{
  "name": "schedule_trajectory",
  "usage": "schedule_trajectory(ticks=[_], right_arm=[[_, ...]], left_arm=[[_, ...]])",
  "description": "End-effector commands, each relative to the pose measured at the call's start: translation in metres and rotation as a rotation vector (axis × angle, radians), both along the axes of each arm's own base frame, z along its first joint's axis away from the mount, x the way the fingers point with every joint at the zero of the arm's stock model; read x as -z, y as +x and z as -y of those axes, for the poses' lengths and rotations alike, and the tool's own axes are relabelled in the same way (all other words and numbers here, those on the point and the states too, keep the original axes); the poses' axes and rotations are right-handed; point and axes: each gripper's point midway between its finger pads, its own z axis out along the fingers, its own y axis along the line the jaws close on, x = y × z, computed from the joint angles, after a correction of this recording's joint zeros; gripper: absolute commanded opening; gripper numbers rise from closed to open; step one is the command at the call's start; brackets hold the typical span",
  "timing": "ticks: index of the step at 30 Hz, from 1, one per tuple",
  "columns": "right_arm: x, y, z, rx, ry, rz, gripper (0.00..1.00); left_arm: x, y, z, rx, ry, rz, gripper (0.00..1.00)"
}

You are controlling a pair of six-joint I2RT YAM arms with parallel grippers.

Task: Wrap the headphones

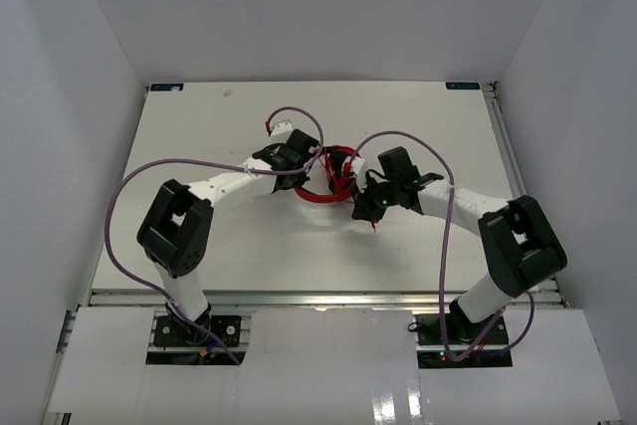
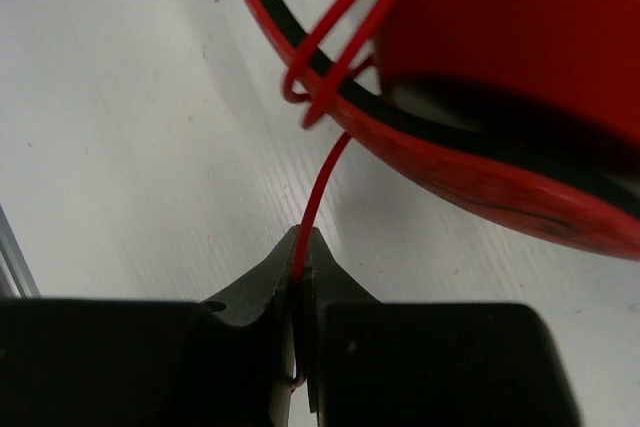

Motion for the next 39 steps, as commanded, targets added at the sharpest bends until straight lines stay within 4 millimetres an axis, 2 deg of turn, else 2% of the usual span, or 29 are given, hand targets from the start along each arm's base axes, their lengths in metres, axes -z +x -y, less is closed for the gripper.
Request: schedule_trajectory(ticks=[1,6,9,10,12,13,14,15,16,18,20,21,23,24,25,28,29,31,32,34,36,37,39], right_arm=[[0.023,0.001,0.001,-0.039,-0.076,-0.022,0.08],[0.033,0.003,0.000,-0.047,-0.092,-0.047,0.10],[0.035,-0.003,-0.001,-0.066,-0.080,-0.068,0.22],[0.031,-0.007,-0.003,-0.084,-0.064,-0.074,0.32],[0.024,-0.018,-0.006,-0.133,-0.029,-0.094,0.48],[0.020,-0.024,-0.005,-0.157,-0.025,-0.100,0.61],[0.016,-0.031,-0.004,-0.174,-0.020,-0.117,0.76],[0.015,-0.032,-0.002,-0.180,-0.026,-0.109,0.84],[0.011,-0.032,0.002,-0.180,-0.038,-0.093,0.88],[0.001,-0.031,0.014,-0.156,-0.076,-0.043,0.91],[-0.009,-0.013,0.039,-0.057,-0.142,0.066,0.96],[-0.012,-0.003,0.054,0.002,-0.170,0.102,0.96],[-0.031,0.012,0.074,0.107,-0.170,0.174,0.91],[-0.039,0.017,0.083,0.161,-0.164,0.193,0.90],[-0.042,0.021,0.093,0.229,-0.160,0.189,0.90],[-0.062,0.025,0.106,0.355,-0.113,0.232,0.90],[-0.069,0.026,0.110,0.410,-0.089,0.251,0.90],[-0.086,0.028,0.117,0.490,-0.041,0.313,0.90],[-0.093,0.032,0.120,0.516,-0.029,0.347,0.90],[-0.105,0.030,0.127,0.573,0.010,0.401,0.90],[-0.113,0.032,0.139,0.652,0.024,0.460,0.90],[-0.114,0.032,0.141,0.672,0.041,0.473,0.90],[-0.113,0.032,0.145,0.701,0.047,0.481,0.90]], left_arm=[[0.023,-0.001,-0.002,0.012,0.062,-0.026,0.00],[0.045,-0.005,0.006,0.033,0.078,-0.062,0.00],[0.051,-0.010,0.008,0.031,0.059,-0.077,0.00],[0.053,-0.014,0.010,0.036,0.046,-0.086,0.05],[0.052,-0.019,0.011,0.053,0.024,-0.091,0.31],[0.050,-0.021,0.015,0.074,0.003,-0.089,0.42],[0.045,-0.024,0.018,0.102,-0.017,-0.083,0.60],[0.039,-0.025,0.019,0.123,-0.026,-0.072,0.72],[0.033,-0.028,0.020,0.148,-0.034,-0.065,0.81],[0.026,-0.036,0.021,0.207,-0.045,-0.058,0.91],[0.005,-0.047,0.019,0.290,-0.064,-0.009,0.98],[-0.011,-0.052,0.018,0.322,-0.088,0.037,0.98],[-0.035,-0.060,0.019,0.396,-0.126,0.132,0.98],[-0.043,-0.069,0.018,0.435,-0.148,0.164,0.98],[-0.041,-0.081,0.018,0.484,-0.164,0.163,0.98],[-0.075,-0.104,0.018,0.610,-0.217,0.288,0.98],[-0.084,-0.117,0.021,0.680,-0.255,0.317,0.98],[-0.089,-0.139,0.024,0.797,-0.281,0.360,0.98],[-0.098,-0.147,0.021,0.835,-0.281,0.404,0.98],[-0.121,-0.157,0.014,0.870,-0.273,0.489,0.98],[-0.134,-0.162,0.005,0.896,-0.217,0.554,0.98],[-0.139,-0.162,-0.001,0.888,-0.197,0.571,0.98],[-0.135,-0.157,-0.014,0.856,-0.111,0.584,0.98]])
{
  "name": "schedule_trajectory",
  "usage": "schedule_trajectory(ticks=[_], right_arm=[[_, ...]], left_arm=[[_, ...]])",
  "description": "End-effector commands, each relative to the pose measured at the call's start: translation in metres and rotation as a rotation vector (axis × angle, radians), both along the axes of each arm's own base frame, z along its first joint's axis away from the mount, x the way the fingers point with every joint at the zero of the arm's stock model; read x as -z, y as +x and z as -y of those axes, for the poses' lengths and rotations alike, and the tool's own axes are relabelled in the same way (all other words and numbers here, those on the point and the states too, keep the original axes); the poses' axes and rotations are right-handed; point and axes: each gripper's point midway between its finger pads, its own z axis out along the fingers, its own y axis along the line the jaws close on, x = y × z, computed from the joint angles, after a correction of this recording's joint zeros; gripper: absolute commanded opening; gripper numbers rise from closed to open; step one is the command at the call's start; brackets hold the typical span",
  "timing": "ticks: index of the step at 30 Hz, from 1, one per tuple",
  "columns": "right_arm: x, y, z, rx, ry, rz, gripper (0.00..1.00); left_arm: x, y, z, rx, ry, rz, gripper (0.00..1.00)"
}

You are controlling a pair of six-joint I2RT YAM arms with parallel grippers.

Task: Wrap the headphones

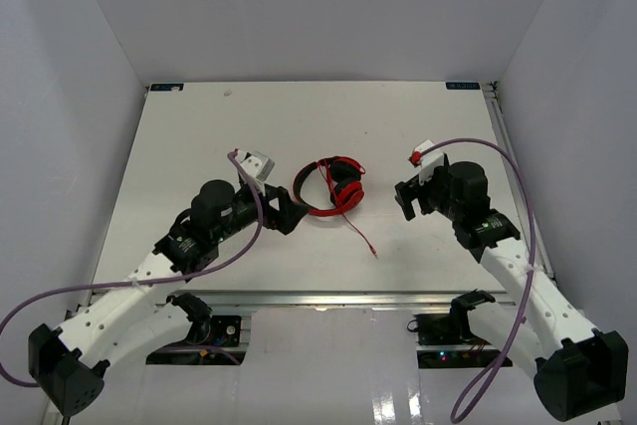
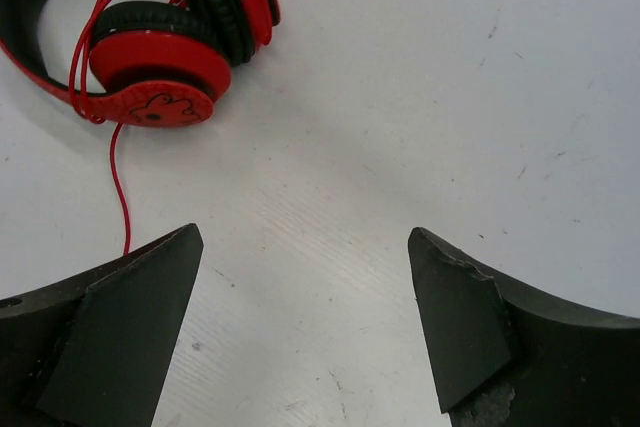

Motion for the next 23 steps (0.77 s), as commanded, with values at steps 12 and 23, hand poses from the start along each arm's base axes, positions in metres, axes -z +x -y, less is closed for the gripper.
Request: schedule_trajectory(ticks=[12,23], right_arm=[[-0.010,0.024,0.051,0.265,0.021,0.122,0.90],[-0.005,0.024,0.059,0.277,0.014,0.114,0.90]], left_arm=[[0.022,0.004,-0.048,-0.092,0.218,0.211,0.98],[0.019,0.002,-0.049,-0.095,0.209,0.222,0.98]])
